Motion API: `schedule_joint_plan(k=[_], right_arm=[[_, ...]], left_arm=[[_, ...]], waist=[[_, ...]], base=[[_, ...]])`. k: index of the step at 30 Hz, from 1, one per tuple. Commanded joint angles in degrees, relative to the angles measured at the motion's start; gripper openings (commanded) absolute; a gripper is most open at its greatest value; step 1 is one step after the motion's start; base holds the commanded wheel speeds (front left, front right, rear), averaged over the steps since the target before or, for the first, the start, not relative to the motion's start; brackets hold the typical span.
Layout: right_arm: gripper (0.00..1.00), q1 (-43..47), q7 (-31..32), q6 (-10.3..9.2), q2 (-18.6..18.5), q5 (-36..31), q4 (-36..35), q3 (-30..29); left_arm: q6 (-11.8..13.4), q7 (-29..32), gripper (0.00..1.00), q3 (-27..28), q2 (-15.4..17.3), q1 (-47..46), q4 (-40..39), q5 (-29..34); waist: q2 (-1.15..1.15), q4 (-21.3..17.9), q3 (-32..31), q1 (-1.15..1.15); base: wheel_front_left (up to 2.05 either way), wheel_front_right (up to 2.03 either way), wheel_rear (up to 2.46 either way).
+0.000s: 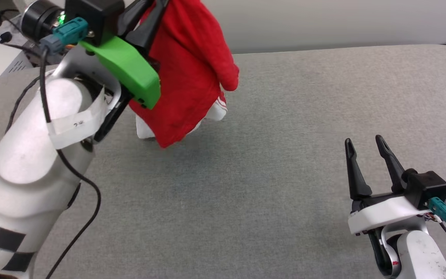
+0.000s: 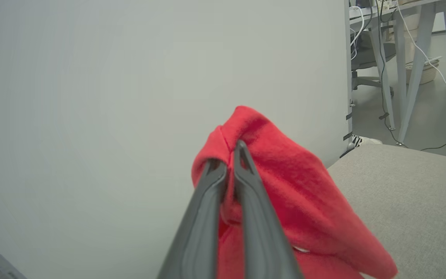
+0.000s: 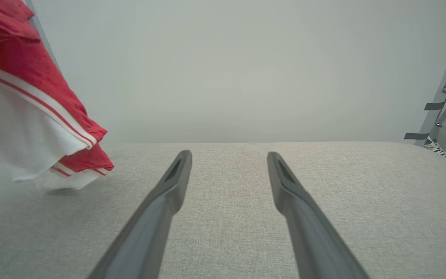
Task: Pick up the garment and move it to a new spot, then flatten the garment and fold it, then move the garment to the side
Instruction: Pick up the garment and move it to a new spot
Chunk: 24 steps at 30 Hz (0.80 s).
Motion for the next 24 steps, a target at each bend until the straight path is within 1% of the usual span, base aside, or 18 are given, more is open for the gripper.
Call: schedule_joint_plan(k=[1,7,10,13,15,20,21,22,24], right_arm=[[1.00,0.53,-0.28,-0.05,-0.15,0.27,-0.21,-0.07],[1.00,0.51,-0.28,-0.05,-0.15,0.62,-0.40,-1.00],[1.00,0.59,-0.28,-0.05,-0.15,0.89,-0.41,-1.24],[1.00,0.63,-0.28,-0.05,-0.15,1.16,-0.56,-1.27],[1.00,0.71,-0.28,-0.05,-0.15,1.23,-0.71,-1.57],[1.00,0.73,-0.28,-0.05,-0.15,0.98,-1.06,-2.21],[1.00,0.69,-0.28,-0.05,-0.15,0.89,-1.05,-2.22],[1.00,0.64,-0.28,-0.05,-0.15,0.72,-1.03,-2.26],[1.00,0.51,-0.28,-0.05,-0.15,0.44,-0.93,-2.25]], left_arm=[[-0.40,-1.02,0.00,-0.25,-1.15,-1.72,0.55,0.47],[-0.92,-4.33,0.00,-2.77,-5.66,-5.35,5.00,2.13],[-1.58,-5.00,0.00,-6.41,-7.92,-4.49,8.12,2.53],[-1.98,-5.71,0.00,-10.42,-10.37,-0.99,10.84,2.02],[-2.11,-6.54,0.00,-12.90,-12.57,2.46,12.48,1.20],[-1.75,-8.72,0.00,-18.17,-18.22,11.29,17.28,0.15],[-1.51,-8.94,0.40,-18.84,-18.99,12.44,18.26,0.13],[-1.24,-8.78,1.00,-19.72,-19.86,13.70,19.64,0.11],[-1.16,-8.79,1.00,-21.22,-20.91,15.13,21.67,0.38]], waist=[[0.65,-3.32,-0.15,0.01],[0.65,-6.79,0.23,0.01],[0.65,-8.16,0.35,0.01],[0.65,-9.18,0.58,0.01],[0.65,-9.45,0.77,0.01],[0.65,-8.96,1.62,0.01],[0.65,-8.71,1.71,0.01],[0.65,-8.28,1.79,0.01],[0.65,-7.56,1.79,0.01]], base=[[0.00,0.00,0.00],[0.00,0.00,0.00],[0.00,0.00,0.00],[0.00,0.00,0.00],[0.00,0.00,0.00],[0.00,0.00,0.00],[0.00,0.00,0.00],[0.00,0.00,0.00],[0.00,0.00,0.00]])
